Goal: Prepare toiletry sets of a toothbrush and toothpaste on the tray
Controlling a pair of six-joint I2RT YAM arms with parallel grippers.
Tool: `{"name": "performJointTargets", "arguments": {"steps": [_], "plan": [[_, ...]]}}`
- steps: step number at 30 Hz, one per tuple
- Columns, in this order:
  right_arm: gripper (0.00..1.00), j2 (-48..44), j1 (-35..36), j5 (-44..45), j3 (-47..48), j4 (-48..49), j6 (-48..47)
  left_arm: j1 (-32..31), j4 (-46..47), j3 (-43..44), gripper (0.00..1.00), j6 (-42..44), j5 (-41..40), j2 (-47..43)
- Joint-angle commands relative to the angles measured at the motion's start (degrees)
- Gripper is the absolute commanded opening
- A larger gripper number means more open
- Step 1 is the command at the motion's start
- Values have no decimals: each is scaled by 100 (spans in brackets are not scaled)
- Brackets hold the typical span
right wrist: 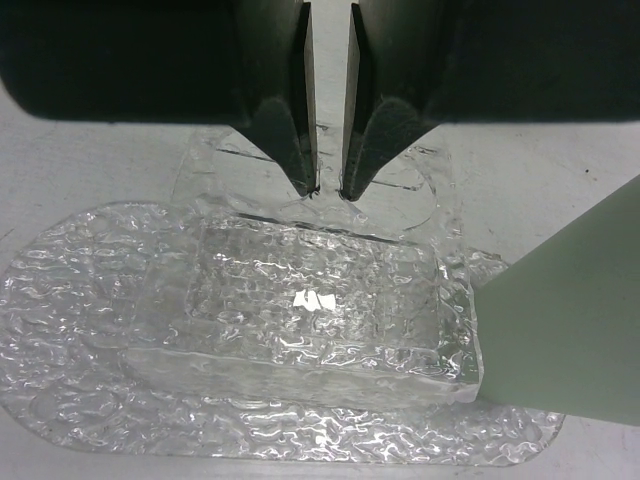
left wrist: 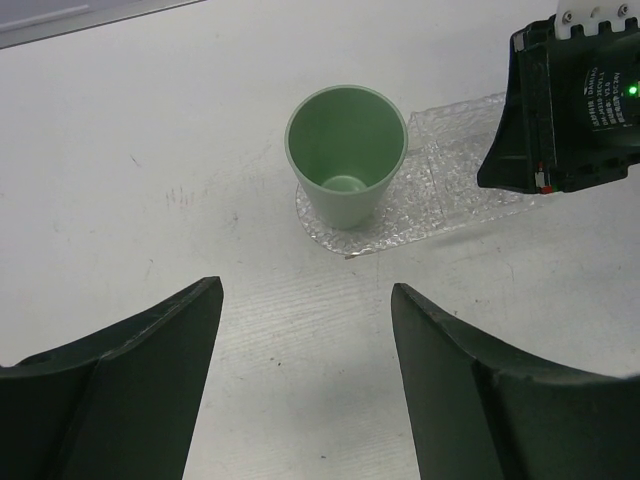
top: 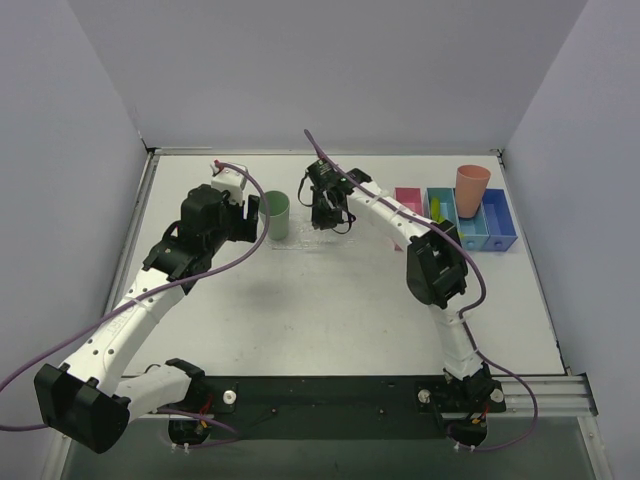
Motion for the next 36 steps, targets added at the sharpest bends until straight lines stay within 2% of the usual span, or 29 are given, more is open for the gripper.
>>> {"name": "performJointTargets", "arguments": {"steps": [1, 32, 36], "plan": [[0, 110, 63, 53, 319, -150, 105, -49, 109, 41, 79, 94, -64, -119], [0, 523, 142, -70, 715, -168, 175, -111, 109, 15, 79, 138, -90, -67], [10, 514, 150, -61, 724, -168, 184, -111, 100, 15, 79, 138, -90, -58]]}}
